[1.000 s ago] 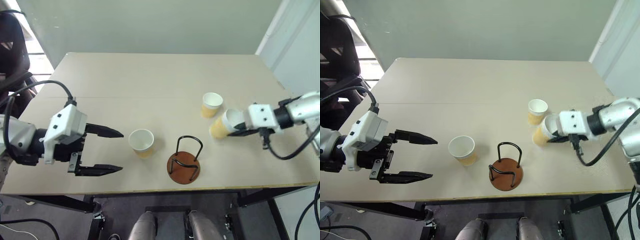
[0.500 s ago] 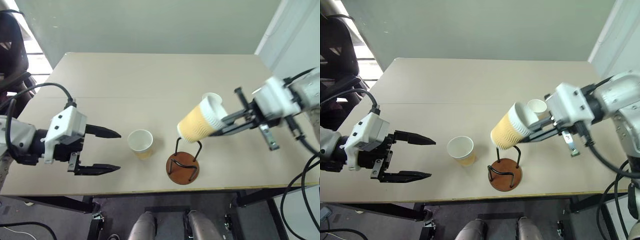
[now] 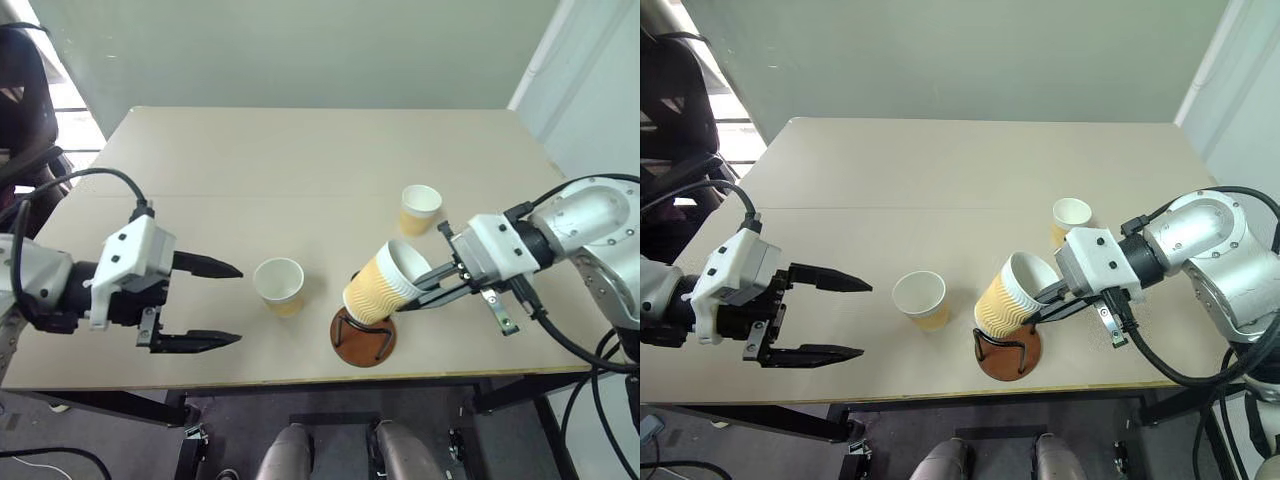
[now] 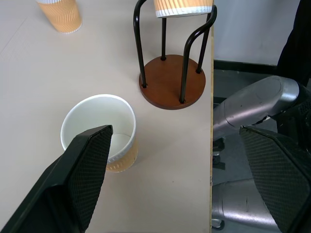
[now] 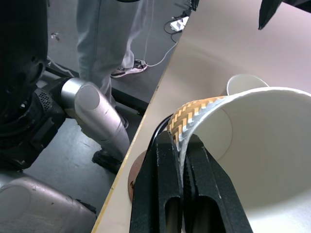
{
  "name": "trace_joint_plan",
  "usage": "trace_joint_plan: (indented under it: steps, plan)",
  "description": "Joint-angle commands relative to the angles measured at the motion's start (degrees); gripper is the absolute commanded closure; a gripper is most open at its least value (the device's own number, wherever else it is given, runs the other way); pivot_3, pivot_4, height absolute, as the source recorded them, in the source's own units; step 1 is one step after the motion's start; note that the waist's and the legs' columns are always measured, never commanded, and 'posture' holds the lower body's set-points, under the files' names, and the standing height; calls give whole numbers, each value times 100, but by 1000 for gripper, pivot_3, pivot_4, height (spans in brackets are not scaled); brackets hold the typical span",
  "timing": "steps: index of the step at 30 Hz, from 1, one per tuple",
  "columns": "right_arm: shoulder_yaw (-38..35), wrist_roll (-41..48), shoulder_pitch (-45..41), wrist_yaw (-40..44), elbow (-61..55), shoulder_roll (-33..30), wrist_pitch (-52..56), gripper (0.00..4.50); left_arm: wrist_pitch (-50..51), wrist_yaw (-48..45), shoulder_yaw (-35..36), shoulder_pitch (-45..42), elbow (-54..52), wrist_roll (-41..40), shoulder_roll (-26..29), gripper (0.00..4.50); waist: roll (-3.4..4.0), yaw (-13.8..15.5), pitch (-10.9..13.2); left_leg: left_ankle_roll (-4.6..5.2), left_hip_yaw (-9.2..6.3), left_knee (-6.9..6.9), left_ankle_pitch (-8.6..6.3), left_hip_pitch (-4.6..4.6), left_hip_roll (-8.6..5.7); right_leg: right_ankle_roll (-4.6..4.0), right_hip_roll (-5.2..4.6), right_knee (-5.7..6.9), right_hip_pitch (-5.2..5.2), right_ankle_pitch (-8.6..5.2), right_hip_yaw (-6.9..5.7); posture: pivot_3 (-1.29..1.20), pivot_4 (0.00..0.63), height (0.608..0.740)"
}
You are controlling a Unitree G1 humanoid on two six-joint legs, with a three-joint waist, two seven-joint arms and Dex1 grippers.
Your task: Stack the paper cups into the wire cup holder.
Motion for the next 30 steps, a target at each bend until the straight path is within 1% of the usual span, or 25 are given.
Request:
trace_joint_plan:
  steps: [1, 15, 16, 18, 25, 28, 30]
  plan:
    - [1, -124, 69, 11, 11, -5, -200, 4479, -4, 47, 195, 12, -123, -51, 76, 0, 0, 0, 0, 0, 0, 0, 0, 0, 0, 0, 0, 0, 0, 0, 0, 0, 150, 740]
    - [96, -394, 229, 102, 30, -41, -449, 4479, -35, 136, 155, -17, -131, -44, 70, 0, 0, -1, 0, 0, 0, -1, 0, -1, 1, -4, 1, 0, -1, -2, 0, 0, 150, 740]
    - [104, -410, 230, 102, 29, -40, -452, 4118, -36, 139, 153, -21, -130, -44, 70, 0, 0, -1, 0, 0, 0, -1, 0, -1, 1, -4, 1, 0, -2, -2, 0, 0, 150, 740]
    - [131, -457, 241, 102, 29, -38, -467, 3618, -39, 147, 146, -26, -128, -40, 70, 0, 0, -1, 0, -1, 0, -1, 0, -1, 1, -4, 1, 0, -2, -3, 0, 0, 150, 740]
    - [114, -465, 244, 83, 36, -29, -414, 1214, -56, 148, 119, -51, -102, -30, 72, 0, 0, -2, 0, 0, 0, -1, 0, -1, 1, -4, 1, 0, -2, -2, 0, 0, 150, 740]
    - [-26, -489, 107, 52, 255, -49, -463, 178, -133, 123, -13, -194, -28, 10, 95, 0, 0, -1, 0, 0, 0, -1, 0, -1, 1, -4, 2, 0, -1, -2, 0, 0, 150, 740]
    - [-293, -434, -132, 12, 656, -68, -508, 178, -228, 103, -228, -416, 63, 76, 108, 0, 0, 1, 0, 0, 0, 0, 0, -1, 1, -4, 1, 1, -1, -2, 0, 0, 150, 740]
